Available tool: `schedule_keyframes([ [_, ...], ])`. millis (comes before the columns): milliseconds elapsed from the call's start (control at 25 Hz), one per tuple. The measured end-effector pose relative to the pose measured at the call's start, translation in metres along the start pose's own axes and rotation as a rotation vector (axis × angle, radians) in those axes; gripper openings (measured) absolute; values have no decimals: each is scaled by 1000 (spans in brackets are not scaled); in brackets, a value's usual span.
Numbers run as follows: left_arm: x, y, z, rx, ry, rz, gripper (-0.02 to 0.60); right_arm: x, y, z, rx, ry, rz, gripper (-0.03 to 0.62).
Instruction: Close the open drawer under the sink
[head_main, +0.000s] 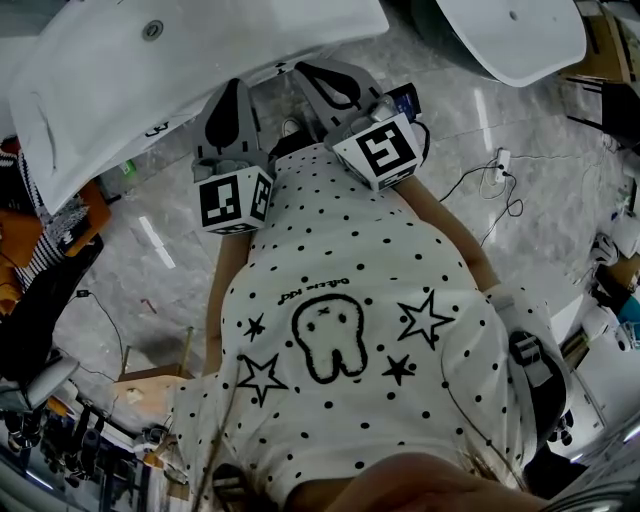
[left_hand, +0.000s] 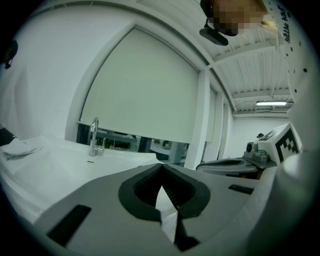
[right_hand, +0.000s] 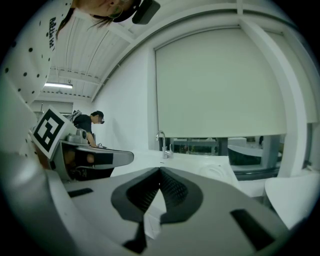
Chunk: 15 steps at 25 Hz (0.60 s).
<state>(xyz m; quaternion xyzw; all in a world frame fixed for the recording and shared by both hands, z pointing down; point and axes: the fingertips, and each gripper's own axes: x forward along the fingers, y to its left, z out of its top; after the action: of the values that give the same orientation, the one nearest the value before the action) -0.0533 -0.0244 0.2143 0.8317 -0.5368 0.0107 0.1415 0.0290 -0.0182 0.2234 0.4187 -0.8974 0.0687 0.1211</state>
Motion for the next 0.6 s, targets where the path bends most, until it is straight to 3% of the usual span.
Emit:
schedule_keyframes([
  [600, -1, 2, 2, -1, -5, 5, 5, 1, 0, 3, -4, -10, 1, 14],
])
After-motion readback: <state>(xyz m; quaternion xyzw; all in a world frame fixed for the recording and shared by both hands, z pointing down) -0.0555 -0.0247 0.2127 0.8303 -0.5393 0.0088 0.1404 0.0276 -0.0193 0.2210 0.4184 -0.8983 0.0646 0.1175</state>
